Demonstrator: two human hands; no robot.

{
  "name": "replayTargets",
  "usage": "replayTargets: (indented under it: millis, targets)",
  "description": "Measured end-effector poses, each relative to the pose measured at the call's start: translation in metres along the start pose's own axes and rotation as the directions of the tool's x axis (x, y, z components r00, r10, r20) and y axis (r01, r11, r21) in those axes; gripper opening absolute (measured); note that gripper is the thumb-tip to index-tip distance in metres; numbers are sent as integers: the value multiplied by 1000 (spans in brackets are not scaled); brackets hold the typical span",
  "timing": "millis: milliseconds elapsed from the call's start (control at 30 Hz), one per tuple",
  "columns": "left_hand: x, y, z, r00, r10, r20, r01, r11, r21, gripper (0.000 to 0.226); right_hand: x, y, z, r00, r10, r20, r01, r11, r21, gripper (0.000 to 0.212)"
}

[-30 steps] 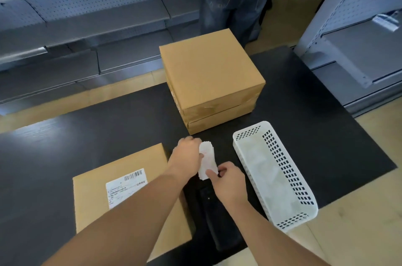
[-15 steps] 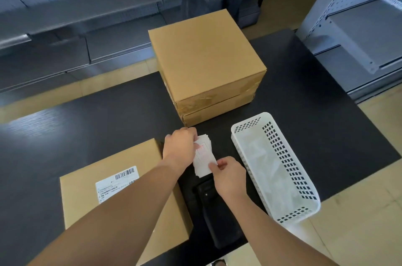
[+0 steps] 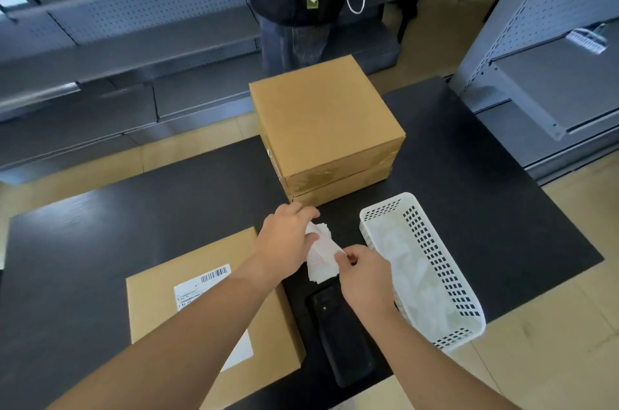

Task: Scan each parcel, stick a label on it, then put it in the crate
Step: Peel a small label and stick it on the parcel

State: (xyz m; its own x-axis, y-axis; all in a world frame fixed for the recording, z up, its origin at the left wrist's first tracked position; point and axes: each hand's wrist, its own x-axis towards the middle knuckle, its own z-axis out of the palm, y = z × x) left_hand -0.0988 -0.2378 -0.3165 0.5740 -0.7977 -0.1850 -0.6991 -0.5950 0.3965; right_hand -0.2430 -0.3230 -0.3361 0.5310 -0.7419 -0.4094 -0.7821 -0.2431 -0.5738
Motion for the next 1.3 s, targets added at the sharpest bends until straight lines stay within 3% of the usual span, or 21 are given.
replayTargets:
  millis: [167, 233, 300, 400, 467, 567, 667, 767, 833, 1100, 1300]
  targets:
    - [-28, 24, -84, 978, 209, -11, -206, 971, 125, 29, -20, -58, -65, 970, -221, 102, 232, 967, -104, 17]
    - [-38, 30, -120, 971, 233, -48, -223, 962, 157, 23, -31, -87, -94, 937, -332, 111, 343, 934, -105, 18]
    - [-49, 35, -155, 966, 240, -90, -224, 961, 163, 20, -44, -115, -118, 894, -432, 120, 443, 892, -88, 32]
    - [-71, 42, -205, 944, 258, -205, -233, 963, 138, 11, -71, -157, -150, 844, -515, 149, 525, 850, -40, 28]
    - [-91, 48, -235, 927, 213, -308, -206, 977, 57, 10, -92, -182, -168, 812, -570, 122, 570, 820, 38, 24]
    - [-126, 57, -274, 894, 17, -448, -130, 966, -224, 11, -123, -212, -186, 780, -626, 20, 598, 755, 269, 10]
    - [-161, 67, -305, 829, -171, -533, -163, 837, -523, 13, -152, -236, -197, 758, -651, -52, 596, 657, 461, 5]
    - [-190, 77, -326, 801, -290, -524, -207, 687, -696, 12, -180, -260, -209, 745, -663, -74, 587, 598, 545, 8]
    - [-203, 79, -337, 792, -307, -528, -223, 660, -718, 11, -196, -274, -217, 722, -687, -76, 599, 567, 565, 11]
    - [-246, 87, -381, 713, -217, -667, -308, 758, -576, 16, -236, -305, -237, 566, -824, -29, 728, 484, 487, 13]
    - [-258, 83, -386, 694, -303, -654, -392, 602, -695, 19, -245, -312, -237, 566, -822, -68, 689, 426, 586, 11]
